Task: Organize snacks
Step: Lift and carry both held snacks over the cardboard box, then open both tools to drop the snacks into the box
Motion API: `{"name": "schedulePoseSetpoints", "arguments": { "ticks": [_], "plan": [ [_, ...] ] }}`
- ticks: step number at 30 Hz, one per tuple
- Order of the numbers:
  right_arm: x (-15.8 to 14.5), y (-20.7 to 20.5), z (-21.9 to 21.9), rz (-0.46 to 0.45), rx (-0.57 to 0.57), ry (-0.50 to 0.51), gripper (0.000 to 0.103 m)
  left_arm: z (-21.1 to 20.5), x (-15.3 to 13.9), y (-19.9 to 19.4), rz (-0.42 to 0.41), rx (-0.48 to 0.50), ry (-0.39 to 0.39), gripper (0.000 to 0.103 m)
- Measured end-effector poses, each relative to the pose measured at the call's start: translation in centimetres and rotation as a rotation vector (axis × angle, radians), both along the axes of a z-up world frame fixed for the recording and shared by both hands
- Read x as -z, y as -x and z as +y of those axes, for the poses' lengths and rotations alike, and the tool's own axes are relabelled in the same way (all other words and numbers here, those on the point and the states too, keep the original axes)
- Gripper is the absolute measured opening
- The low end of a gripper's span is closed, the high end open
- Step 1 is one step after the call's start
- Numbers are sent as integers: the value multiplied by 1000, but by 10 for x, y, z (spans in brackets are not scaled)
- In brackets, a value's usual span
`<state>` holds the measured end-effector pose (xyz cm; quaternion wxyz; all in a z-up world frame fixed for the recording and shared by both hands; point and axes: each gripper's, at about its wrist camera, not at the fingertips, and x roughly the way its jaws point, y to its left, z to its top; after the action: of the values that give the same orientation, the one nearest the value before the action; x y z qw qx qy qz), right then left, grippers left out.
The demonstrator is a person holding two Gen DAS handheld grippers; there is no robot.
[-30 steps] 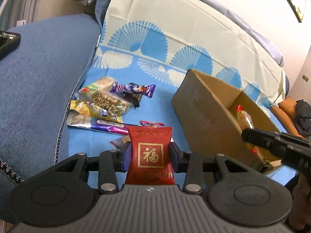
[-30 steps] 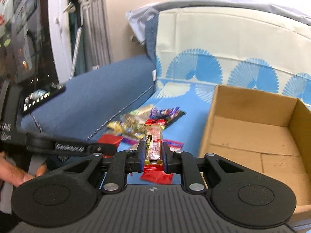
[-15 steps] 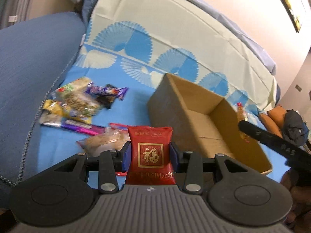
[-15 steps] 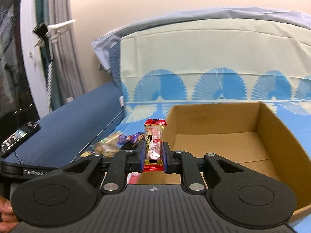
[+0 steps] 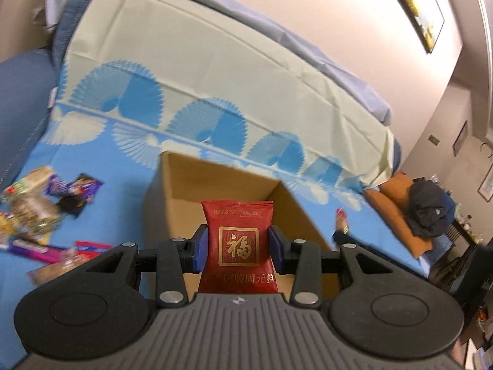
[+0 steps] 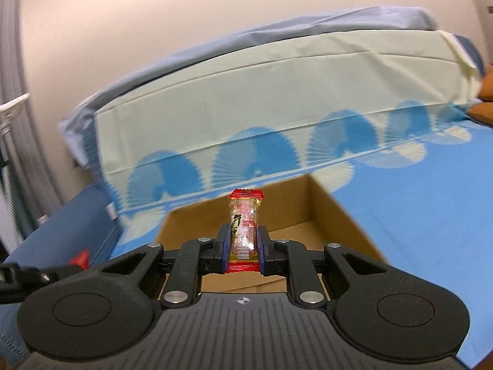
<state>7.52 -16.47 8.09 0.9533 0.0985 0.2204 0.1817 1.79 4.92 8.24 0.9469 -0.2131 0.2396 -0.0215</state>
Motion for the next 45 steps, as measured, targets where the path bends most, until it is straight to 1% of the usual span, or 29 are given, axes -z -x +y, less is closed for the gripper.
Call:
{"name": "schedulePoseSetpoints", "arguments": {
  "ticks": [4,8,14,22,35,36,37,38,39,40,42,45],
  "plan": [
    [3,-4,-11,15,42,-4,18,-20,-10,-21,-12,20,7,45],
    [4,-6,-15,17,61,-7,18,-39,-14,-37,-16,37,5,45],
    [3,-7,-18,14,72,-7,18,-52,-18,-57,-18,42,5,45],
    [2,-6,-20,13,82,-12,18,-57,-24,-66,-30,51,-4,45],
    [1,-6,-20,9,81,-7,18,-67,-31,-69,-52,81,-8,45],
    [2,-6,-20,9,82,-7,18,-68,-33,-69,-57,90,-9,45],
    [2,-6,-20,11,82,-7,19,-69,-34,-68,-62,97,-9,48],
    [2,-7,-20,14,82,-8,20,-69,-35,-67,-66,102,-9,53],
    [2,-8,-19,19,86,-7,21,-70,-36,-66,-71,108,-10,64],
    [4,-9,-17,35,79,-1,37,-71,-37,-64,-82,110,-13,70],
    [7,-9,-14,49,89,17,56,-72,-37,-59,-109,107,-28,70],
    [7,-9,-12,45,92,27,56,-72,-32,-47,-161,86,-48,70]
  ]
}}
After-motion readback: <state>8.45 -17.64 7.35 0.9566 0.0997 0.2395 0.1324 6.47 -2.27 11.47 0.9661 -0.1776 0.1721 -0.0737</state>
